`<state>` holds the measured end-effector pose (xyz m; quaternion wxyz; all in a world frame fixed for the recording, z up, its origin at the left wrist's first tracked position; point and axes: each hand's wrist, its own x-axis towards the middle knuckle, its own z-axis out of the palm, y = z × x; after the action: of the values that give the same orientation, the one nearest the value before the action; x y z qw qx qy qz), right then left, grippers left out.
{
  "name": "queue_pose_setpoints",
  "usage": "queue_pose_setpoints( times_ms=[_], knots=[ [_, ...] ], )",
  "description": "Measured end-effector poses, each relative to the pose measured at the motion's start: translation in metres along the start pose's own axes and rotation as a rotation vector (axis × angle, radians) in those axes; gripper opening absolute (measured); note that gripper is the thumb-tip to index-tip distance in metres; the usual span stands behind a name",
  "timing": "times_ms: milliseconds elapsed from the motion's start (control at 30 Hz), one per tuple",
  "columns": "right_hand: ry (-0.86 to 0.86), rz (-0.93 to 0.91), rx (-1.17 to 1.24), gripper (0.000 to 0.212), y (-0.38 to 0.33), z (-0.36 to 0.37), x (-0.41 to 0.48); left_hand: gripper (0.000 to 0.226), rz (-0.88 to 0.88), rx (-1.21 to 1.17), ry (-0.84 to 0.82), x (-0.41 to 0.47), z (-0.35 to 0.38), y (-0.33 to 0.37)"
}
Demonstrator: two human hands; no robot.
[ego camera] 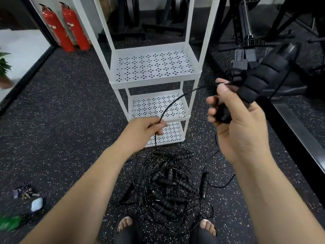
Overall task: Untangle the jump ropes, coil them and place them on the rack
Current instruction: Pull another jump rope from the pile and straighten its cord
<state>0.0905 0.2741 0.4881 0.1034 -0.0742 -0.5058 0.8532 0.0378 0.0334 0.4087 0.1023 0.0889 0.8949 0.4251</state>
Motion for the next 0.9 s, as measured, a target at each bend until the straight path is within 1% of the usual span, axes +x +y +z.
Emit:
queue_pose_setpoints(
  times_ms=[100,233,367,433,500,567,600,667,733,800,900],
  knots=[
    [-0.052,0.065,-0.042,0.032,0.014,0.005,-0.003,0.02,0.069,-0.022,0.023,-0.002,0.0,0.02],
    [-0.087,0.129,-0.112,0.028,0.036,0.013,-0.009,0.023,0.204,0.055,0.055,-0.01,0.001,0.048],
    [-0.109,0.146,-0.2,0.012,0.048,0.019,-0.013,0.041,0.271,0.073,0.088,-0.017,0.004,0.06],
    [-0.088,0.136,-0.235,0.005,0.05,0.019,-0.013,0.038,0.273,0.092,0.07,-0.018,0.009,0.058],
    [-0.067,0.121,-0.255,0.005,0.05,0.019,-0.012,0.033,0.212,0.049,0.032,-0.018,0.015,0.052],
    [-0.049,0.1,-0.241,0.008,0.048,0.019,-0.011,0.035,0.128,0.025,-0.033,-0.015,0.023,0.042],
    [-0.04,0.088,-0.225,0.01,0.047,0.019,-0.01,0.033,0.088,0.027,-0.087,-0.013,0.028,0.035],
    [-0.018,0.063,-0.199,0.012,0.042,0.017,-0.007,0.021,0.018,0.065,-0.208,-0.008,0.036,0.016],
    [-0.003,0.045,-0.18,0.01,0.035,0.013,-0.003,0.015,-0.045,0.109,-0.289,-0.005,0.042,-0.003],
    [0.013,0.031,-0.163,0.008,0.029,0.007,0.001,0.013,-0.092,0.161,-0.328,-0.003,0.046,-0.02],
    [0.033,0.012,-0.147,0.007,0.021,0.001,0.005,0.012,-0.152,0.212,-0.337,0.001,0.046,-0.032]
  ],
)
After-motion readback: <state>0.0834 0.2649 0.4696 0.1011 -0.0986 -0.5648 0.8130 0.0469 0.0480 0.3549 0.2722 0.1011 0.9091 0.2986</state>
